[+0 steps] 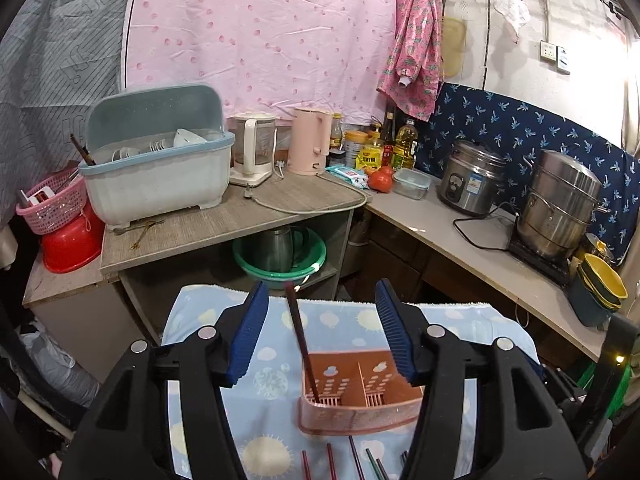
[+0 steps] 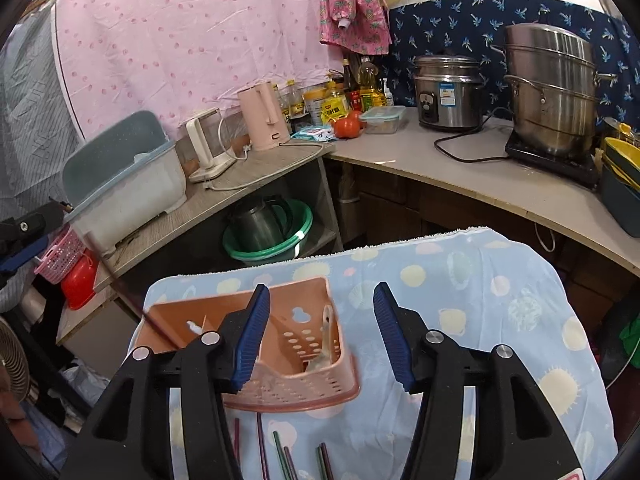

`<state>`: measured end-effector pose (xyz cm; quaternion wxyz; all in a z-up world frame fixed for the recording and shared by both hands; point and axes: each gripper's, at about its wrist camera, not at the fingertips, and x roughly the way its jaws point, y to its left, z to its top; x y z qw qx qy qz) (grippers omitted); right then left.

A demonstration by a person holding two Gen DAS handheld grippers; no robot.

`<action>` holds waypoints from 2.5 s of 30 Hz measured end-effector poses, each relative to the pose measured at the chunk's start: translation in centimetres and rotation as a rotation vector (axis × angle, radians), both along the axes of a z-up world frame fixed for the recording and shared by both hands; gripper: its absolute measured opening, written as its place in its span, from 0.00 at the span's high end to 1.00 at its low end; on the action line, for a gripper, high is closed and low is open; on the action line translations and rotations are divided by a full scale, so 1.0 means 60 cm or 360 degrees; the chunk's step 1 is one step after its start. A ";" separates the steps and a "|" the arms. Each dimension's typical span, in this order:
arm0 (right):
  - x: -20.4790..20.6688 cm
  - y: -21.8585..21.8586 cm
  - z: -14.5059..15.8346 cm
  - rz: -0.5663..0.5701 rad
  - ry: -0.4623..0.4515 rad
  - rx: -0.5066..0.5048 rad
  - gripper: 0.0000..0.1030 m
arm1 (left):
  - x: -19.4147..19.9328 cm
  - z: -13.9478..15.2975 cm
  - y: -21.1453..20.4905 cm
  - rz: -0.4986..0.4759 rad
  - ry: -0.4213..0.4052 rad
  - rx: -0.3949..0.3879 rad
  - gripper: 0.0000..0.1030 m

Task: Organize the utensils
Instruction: 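Open left tool dropping the chopstick while right tool drops the spoon into the holder, then move both open tools back down toward the remaining chopsticks, then close left tool on a red chopstick while right tool grasps a dark red chopstick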

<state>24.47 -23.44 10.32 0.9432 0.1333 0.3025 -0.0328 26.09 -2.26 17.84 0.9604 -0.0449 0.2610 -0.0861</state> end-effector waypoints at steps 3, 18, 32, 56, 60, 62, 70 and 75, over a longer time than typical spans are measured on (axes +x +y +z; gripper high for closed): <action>-0.023 0.005 0.001 0.0011 0.0003 0.0021 0.47 | -0.017 -0.008 0.006 0.0009 0.0035 -0.0009 0.49; -0.189 0.014 -0.041 -0.0022 0.0100 0.0014 0.46 | -0.158 -0.118 0.027 0.0008 0.0292 0.0041 0.48; -0.312 -0.001 -0.151 -0.0016 0.0337 0.0015 0.46 | -0.256 -0.253 0.011 -0.0071 0.0546 0.0128 0.48; -0.355 0.026 -0.256 0.0102 0.0532 -0.0080 0.69 | -0.317 -0.365 0.005 -0.0084 0.0748 0.0174 0.51; -0.356 0.028 -0.253 0.0114 0.0525 -0.0086 0.73 | -0.315 -0.371 0.009 -0.0075 0.0772 0.0162 0.53; -0.356 0.030 -0.253 0.0128 0.0530 -0.0084 0.74 | -0.314 -0.372 0.009 -0.0072 0.0770 0.0165 0.54; -0.359 0.036 -0.256 0.0156 0.0526 -0.0104 0.78 | -0.311 -0.379 0.014 -0.0074 0.0788 0.0166 0.53; -0.363 0.024 -0.257 0.0140 0.0528 -0.0090 0.78 | -0.310 -0.382 0.016 -0.0061 0.0789 0.0191 0.57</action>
